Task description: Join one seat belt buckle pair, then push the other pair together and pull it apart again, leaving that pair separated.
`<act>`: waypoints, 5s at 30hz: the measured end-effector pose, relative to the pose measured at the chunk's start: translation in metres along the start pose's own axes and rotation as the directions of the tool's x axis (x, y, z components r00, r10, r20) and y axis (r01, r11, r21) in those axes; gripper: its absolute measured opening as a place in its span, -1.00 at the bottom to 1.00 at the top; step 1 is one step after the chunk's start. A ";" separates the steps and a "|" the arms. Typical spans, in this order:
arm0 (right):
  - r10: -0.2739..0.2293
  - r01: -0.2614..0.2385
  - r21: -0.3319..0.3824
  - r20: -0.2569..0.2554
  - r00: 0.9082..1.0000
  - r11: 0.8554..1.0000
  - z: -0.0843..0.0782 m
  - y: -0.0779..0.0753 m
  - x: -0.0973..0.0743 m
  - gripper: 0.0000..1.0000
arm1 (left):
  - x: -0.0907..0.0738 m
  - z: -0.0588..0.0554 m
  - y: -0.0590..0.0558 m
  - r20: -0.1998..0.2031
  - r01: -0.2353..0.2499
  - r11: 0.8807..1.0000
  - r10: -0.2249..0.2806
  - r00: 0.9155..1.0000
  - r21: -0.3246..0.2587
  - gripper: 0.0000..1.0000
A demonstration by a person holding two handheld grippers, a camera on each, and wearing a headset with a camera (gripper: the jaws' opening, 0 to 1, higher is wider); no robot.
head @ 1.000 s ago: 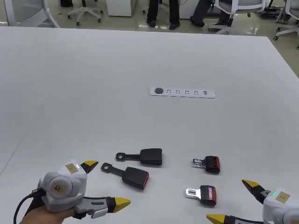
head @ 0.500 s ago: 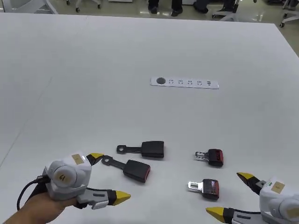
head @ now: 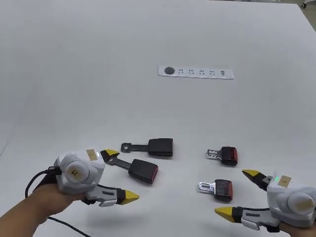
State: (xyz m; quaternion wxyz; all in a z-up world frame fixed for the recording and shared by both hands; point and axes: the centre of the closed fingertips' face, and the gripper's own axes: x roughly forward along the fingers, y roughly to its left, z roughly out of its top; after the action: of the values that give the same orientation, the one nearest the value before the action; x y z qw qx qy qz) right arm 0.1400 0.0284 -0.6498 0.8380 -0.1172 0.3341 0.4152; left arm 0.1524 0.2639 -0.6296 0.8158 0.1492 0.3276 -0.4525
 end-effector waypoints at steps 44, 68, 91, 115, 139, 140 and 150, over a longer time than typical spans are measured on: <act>0.169 -0.215 -0.236 -0.198 0.965 0.948 -0.024 -0.002 0.029 -0.04 | 0.063 -0.026 0.013 -0.250 0.297 0.902 -0.223 0.942 0.313 0.05; 0.183 -0.217 -0.177 -0.192 0.964 0.960 -0.022 -0.004 0.025 -0.30 | 0.063 -0.028 0.009 -0.299 0.244 0.932 -0.160 0.941 0.267 -0.28; 0.196 -0.230 -0.221 -0.165 0.967 0.948 0.002 0.014 0.070 -0.30 | 0.064 -0.026 0.006 -0.378 0.270 0.922 -0.152 0.913 0.279 -0.30; 0.219 -0.240 -0.224 -0.115 0.969 0.945 0.029 0.046 0.106 -0.30 | 0.063 -0.028 0.005 -0.394 0.267 0.923 -0.145 0.908 0.276 -0.30; 0.223 -0.238 -0.212 -0.095 0.970 0.948 0.041 0.058 0.120 -0.31 | 0.065 -0.028 0.002 -0.415 0.289 0.906 -0.145 0.898 0.309 -0.32; 0.218 -0.231 -0.196 -0.089 0.972 0.953 0.043 0.060 0.120 -0.31 | 0.065 -0.028 0.001 -0.418 0.294 0.903 -0.148 0.896 0.312 -0.32; 0.233 -0.251 -0.207 -0.108 0.966 0.946 0.048 0.066 0.128 -0.32 | 0.066 -0.028 0.000 -0.443 0.332 0.878 -0.159 0.882 0.345 -0.33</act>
State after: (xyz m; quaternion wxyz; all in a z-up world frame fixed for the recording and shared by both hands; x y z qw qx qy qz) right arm 0.1665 0.1716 -0.6924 0.7481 -0.1839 0.3324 0.5441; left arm 0.1660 0.2367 -0.6945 0.6152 0.3633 0.4019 -0.5728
